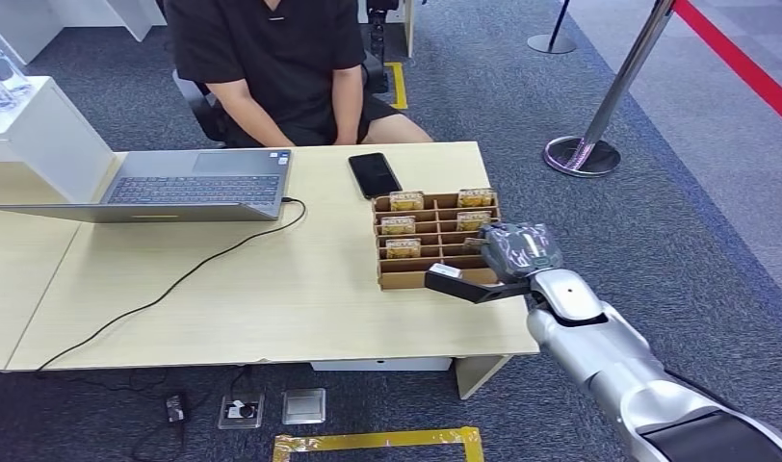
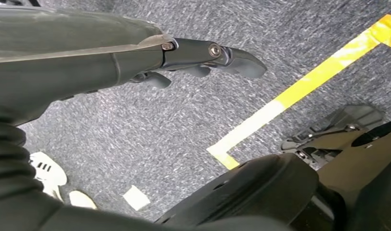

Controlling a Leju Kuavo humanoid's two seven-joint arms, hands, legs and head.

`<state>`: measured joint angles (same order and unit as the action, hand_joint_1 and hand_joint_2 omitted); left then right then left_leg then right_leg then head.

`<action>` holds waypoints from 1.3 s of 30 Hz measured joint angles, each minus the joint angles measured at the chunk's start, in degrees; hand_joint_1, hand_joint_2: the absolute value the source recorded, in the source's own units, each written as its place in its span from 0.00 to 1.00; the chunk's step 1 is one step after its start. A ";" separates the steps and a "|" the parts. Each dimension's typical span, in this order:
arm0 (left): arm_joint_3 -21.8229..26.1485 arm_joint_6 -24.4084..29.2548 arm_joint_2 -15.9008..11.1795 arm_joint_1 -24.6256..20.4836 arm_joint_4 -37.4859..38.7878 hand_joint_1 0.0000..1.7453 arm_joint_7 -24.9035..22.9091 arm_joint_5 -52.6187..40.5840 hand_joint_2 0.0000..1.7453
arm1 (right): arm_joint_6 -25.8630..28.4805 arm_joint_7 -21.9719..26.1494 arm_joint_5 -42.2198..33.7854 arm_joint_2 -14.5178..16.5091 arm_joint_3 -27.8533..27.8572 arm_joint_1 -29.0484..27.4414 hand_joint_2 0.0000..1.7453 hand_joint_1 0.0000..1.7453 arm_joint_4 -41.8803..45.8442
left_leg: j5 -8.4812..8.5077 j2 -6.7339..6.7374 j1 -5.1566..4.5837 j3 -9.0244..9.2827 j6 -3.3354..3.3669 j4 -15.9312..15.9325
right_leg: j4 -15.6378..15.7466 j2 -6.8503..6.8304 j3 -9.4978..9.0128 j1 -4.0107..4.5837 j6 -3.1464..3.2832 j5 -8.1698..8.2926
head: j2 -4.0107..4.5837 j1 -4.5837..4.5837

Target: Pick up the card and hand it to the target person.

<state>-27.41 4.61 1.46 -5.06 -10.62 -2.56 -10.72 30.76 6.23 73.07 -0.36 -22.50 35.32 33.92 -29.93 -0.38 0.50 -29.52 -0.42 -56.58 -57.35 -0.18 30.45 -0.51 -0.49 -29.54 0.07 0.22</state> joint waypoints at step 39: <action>1.02 0.75 0.52 -2.00 0.00 0.00 0.80 -1.57 1.00 | 7.87 14.54 -22.72 10.87 4.18 4.11 1.00 1.00 12.00 | 0.03 0.00 0.01 -0.08 0.00 0.01 | -0.04 0.00 0.06 0.01 0.01 0.01 | 0.00 0.01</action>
<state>-26.39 5.37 1.99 -7.07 -10.62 -1.76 -12.29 38.63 20.77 50.34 10.51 -18.32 39.44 45.92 -29.90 -0.38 0.51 -29.60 -0.42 -56.57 -57.39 -0.18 30.51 -0.50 -0.48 -29.53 0.07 0.23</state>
